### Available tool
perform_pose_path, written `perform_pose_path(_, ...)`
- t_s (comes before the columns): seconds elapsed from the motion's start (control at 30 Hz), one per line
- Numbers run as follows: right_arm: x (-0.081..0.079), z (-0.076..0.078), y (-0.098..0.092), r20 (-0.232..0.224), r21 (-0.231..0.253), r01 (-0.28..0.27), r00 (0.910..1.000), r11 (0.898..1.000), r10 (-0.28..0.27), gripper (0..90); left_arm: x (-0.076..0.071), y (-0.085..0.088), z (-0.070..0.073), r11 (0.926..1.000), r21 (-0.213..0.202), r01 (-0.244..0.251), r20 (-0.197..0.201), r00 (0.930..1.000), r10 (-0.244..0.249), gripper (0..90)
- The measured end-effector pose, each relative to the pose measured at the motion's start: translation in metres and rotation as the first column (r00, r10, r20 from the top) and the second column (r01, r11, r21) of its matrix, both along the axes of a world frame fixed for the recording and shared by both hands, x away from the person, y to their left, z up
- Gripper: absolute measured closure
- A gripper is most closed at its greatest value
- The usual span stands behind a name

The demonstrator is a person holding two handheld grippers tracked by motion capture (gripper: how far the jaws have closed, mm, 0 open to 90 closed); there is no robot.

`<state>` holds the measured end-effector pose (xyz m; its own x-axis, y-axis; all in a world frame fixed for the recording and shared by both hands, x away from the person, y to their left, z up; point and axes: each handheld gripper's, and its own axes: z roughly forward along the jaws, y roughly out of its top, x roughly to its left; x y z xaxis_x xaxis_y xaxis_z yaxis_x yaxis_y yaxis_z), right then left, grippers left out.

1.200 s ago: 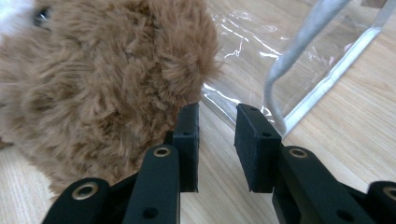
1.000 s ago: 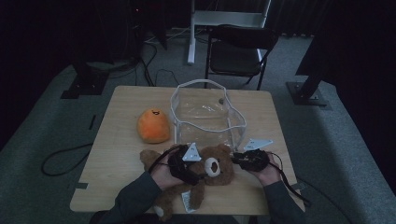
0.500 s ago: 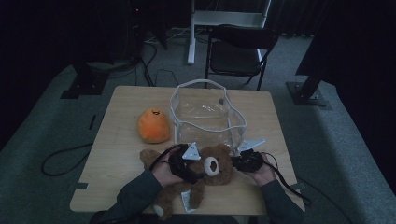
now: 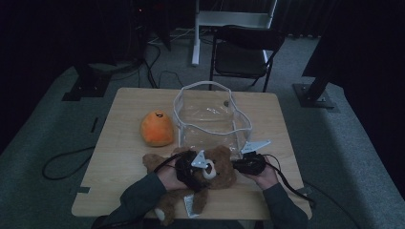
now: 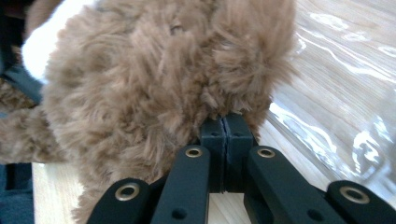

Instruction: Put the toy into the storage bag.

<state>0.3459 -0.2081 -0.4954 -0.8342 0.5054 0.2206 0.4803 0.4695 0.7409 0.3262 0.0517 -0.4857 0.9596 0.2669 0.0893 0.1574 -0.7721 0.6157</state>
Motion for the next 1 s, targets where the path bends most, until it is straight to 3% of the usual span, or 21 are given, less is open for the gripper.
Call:
perform_pose_path(0.23, -0.002, 0.005, 0.007, -0.002, 0.03, -0.008, 1.0, 1.0, 0.008, 89.8, -0.001, -0.007, -0.005, 0.9972, 0.074, -0.014, 0.035, 0.9993, 0.011, 2.8)
perform_pose_path(0.33, -0.004, 0.009, 0.009, 0.004, 0.038, -0.006, 1.0, 0.999, 0.006, 89.8, -0.001, -0.008, -0.006, 0.996, 0.087, -0.022, 0.055, 0.9983, 0.018, 2.1)
perform_pose_path(0.57, -0.003, 0.011, 0.007, -0.02, 0.093, -0.001, 0.9998, 0.996, 0.002, 89.8, -0.001, -0.01, 0.006, 0.9914, 0.112, -0.069, 0.073, 0.9955, 0.061, 15.4)
perform_pose_path(0.63, -0.003, 0.012, 0.007, -0.021, 0.099, -0.001, 0.9998, 0.995, 0.003, 89.8, -0.001, -0.01, 0.006, 0.9914, 0.112, -0.069, 0.073, 0.9955, 0.061, 16.6)
perform_pose_path(0.7, -0.005, 0.017, 0.007, -0.016, 0.113, -0.003, 0.9999, 0.994, 0.004, 89.8, -0.006, -0.012, 0.016, 0.9908, 0.118, -0.065, 0.093, 0.9941, 0.055, 17.6)
perform_pose_path(0.8, -0.007, 0.023, 0.007, -0.001, 0.132, -0.011, 0.9999, 0.991, 0.012, 89.9, -0.008, -0.011, 0.021, 0.9931, 0.099, -0.063, 0.098, 0.9937, 0.054, 17.4)
perform_pose_path(1.0, -0.011, 0.027, 0.012, 0.01, 0.122, -0.017, 0.9998, 0.992, 0.016, 89.9, -0.005, -0.012, 0.012, 0.9951, 0.078, -0.06, 0.051, 0.9971, 0.056, 12.5)
